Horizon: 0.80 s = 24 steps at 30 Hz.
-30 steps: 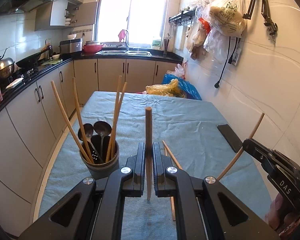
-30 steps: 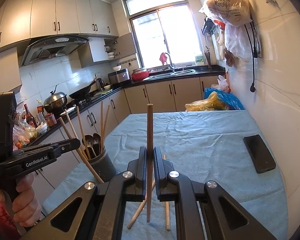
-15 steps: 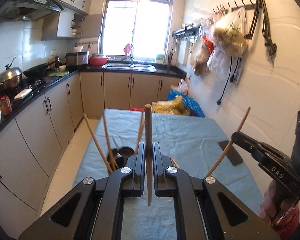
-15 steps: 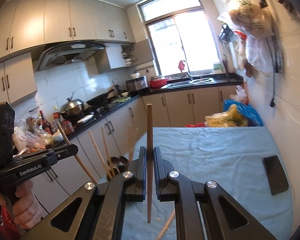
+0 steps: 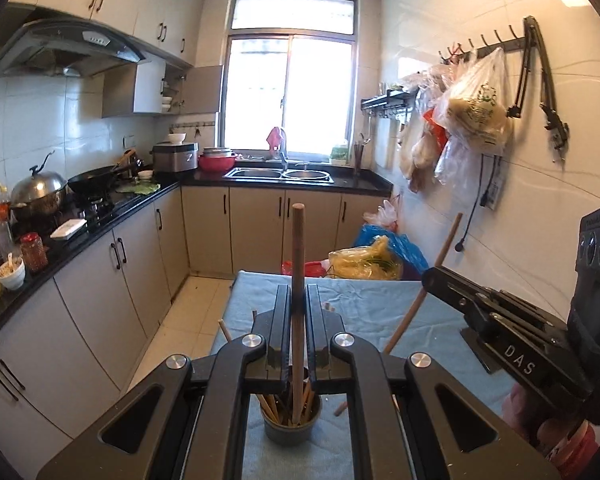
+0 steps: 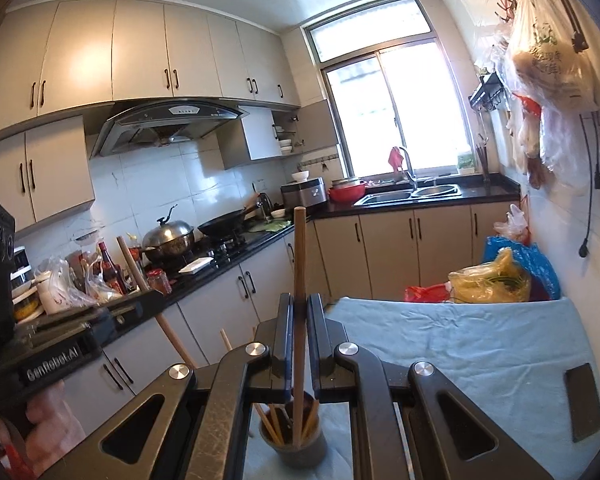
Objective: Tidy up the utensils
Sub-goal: 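Open both grippers to drop the chopsticks into the holder cup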
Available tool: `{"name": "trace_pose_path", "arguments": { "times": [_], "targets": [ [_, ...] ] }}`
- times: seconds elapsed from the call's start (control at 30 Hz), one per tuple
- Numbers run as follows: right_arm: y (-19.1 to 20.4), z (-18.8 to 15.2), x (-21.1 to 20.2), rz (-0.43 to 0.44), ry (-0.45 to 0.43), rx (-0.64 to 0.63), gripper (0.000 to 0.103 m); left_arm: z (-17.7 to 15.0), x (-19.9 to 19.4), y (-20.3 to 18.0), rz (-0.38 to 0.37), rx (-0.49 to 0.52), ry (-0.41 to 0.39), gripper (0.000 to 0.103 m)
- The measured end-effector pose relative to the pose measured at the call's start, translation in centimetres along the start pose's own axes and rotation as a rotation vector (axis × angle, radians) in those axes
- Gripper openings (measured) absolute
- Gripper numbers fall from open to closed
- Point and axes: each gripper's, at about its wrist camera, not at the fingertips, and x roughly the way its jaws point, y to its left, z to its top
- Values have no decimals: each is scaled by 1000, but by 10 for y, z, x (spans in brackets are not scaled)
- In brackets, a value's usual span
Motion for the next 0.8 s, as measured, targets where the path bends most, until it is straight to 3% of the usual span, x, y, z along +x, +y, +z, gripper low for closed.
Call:
{"name": "trace_pose_path", "arguments": {
  "times": [0.37, 0.8],
  "targets": [
    [10, -26, 78, -34, 136, -43, 7, -31, 66, 24, 40, -44, 130, 6],
    [-5, -50, 109, -46, 229, -36, 8, -48, 97, 42, 60, -82, 194, 6]
  ]
}}
